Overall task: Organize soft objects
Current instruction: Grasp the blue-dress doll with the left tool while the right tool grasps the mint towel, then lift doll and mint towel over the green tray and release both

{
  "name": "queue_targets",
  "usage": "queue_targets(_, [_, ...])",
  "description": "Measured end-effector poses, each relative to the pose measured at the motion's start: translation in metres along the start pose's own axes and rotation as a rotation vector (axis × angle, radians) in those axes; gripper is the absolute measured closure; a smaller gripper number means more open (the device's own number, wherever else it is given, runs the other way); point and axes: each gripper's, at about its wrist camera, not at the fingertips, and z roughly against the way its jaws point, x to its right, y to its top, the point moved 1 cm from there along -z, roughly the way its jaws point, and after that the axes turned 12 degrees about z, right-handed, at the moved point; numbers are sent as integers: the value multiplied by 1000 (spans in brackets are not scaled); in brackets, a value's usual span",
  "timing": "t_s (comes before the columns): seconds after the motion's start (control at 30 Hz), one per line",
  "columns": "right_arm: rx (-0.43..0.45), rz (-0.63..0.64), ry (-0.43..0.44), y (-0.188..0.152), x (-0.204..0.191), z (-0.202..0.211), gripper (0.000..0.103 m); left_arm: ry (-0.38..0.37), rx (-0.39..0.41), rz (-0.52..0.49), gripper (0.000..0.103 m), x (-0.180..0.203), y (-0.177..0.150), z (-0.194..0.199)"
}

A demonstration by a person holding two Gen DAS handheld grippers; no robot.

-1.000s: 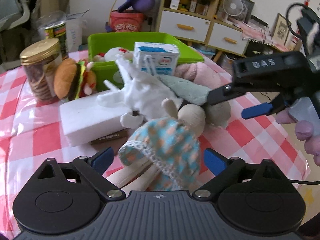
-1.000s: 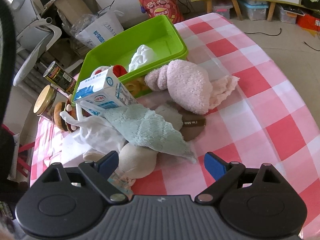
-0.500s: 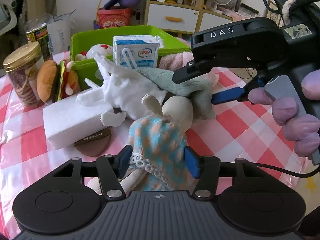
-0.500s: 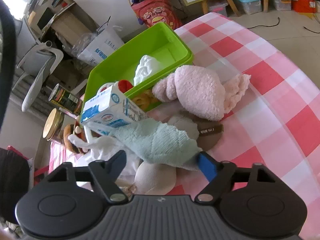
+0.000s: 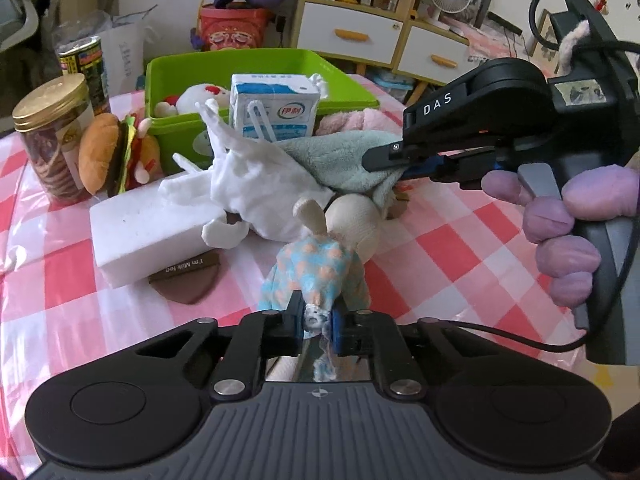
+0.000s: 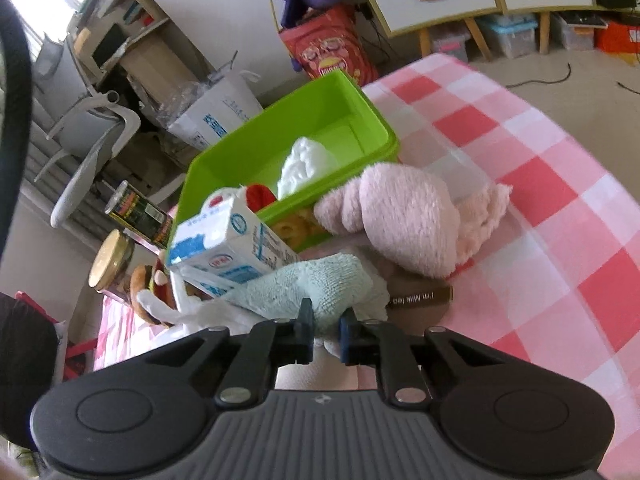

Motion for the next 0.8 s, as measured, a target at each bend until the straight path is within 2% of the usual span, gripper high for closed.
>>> queue_targets(0.23, [57, 10, 18, 6, -3, 24, 103, -12, 14, 28, 100, 0, 4, 9])
queue_targets(0.8, [199, 2, 75, 18, -8, 76, 103, -49, 136, 130, 101, -14, 27, 49])
